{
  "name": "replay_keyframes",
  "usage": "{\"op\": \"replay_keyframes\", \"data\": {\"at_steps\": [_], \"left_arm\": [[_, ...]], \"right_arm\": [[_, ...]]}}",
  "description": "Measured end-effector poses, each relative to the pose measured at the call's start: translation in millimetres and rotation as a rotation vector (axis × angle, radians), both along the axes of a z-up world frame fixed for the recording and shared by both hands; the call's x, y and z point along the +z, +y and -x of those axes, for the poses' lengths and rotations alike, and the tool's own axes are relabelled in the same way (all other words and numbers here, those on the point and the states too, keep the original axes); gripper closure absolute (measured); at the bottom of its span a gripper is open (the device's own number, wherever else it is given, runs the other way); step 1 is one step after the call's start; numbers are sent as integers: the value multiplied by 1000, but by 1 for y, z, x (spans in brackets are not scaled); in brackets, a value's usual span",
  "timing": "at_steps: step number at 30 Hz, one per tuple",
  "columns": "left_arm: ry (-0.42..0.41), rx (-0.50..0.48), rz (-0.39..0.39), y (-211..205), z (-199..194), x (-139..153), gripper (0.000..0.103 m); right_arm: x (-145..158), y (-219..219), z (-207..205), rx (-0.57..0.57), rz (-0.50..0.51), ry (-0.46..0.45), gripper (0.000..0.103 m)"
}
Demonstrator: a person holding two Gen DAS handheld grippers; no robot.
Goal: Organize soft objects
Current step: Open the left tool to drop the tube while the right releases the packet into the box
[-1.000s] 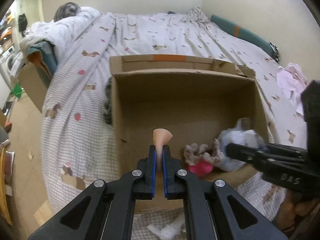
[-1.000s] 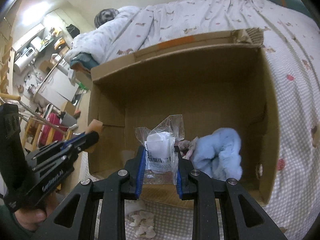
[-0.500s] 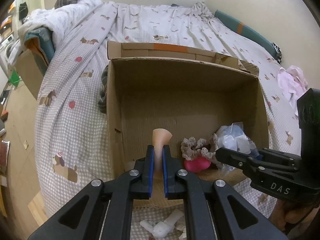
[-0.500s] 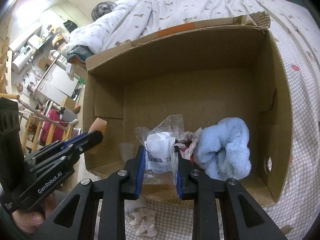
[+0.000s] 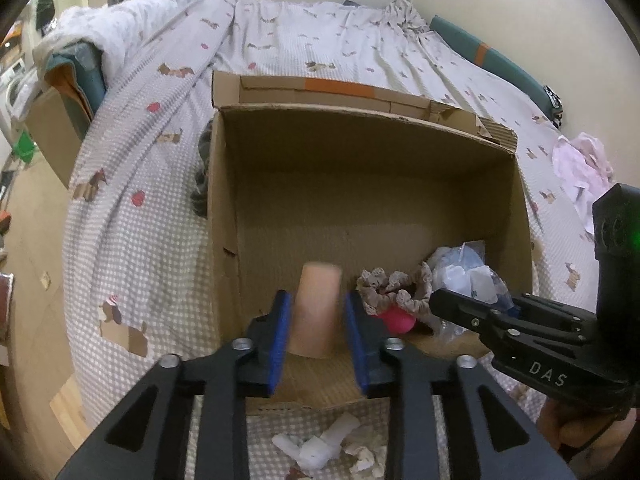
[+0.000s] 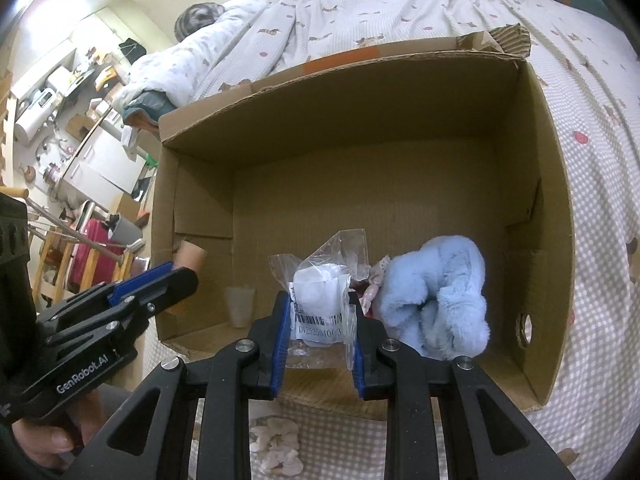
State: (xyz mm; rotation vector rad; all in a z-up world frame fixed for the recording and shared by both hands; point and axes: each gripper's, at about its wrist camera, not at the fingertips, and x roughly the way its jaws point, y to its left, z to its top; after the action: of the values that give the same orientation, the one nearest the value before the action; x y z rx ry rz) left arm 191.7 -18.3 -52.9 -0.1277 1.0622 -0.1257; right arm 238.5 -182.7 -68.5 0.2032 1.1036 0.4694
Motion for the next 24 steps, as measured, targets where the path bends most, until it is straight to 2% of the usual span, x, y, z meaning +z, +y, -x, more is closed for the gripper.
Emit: {"op": "replay_keyframes", "data": {"at_steps": [1,2,3,7,10,15,16,17,18,19,24], "left_arm": [[6,-1,2,0,-1,0,64],[13,-3,4,-1,-1,-1,54],[17,-8,6,-2,-1,0,51],[-3,-4,-22,-2,-1,5,50],[-10,1,-3,2,-1,8,50],[-38,18,-13,4,3,13,49],[-43,18,-11,3,3,15,46],[-47,18,-12,3,3,16,36],[-58,23,-14,3,4,18,32],[-66,28,-15,4,5,19,27],[-81,52,-17,7,6,25,16]], "right_arm": [[0,0,1,0,5,-2,75],[0,0,1,0,12,-5,75],[0,1,1,0,16,-9,75],[2,-2,0,-12,8,-12,75],[1,-3,0,-17,0,-8,75],[3,-5,2,-11,-22,-20,73],[4,-5,3,-13,-26,-24,69],[6,-6,3,-16,-30,-26,59],[6,-7,3,-21,-36,-29,48],[8,-9,4,-31,-42,-33,30],[13,-18,3,-71,-61,-46,28]]}}
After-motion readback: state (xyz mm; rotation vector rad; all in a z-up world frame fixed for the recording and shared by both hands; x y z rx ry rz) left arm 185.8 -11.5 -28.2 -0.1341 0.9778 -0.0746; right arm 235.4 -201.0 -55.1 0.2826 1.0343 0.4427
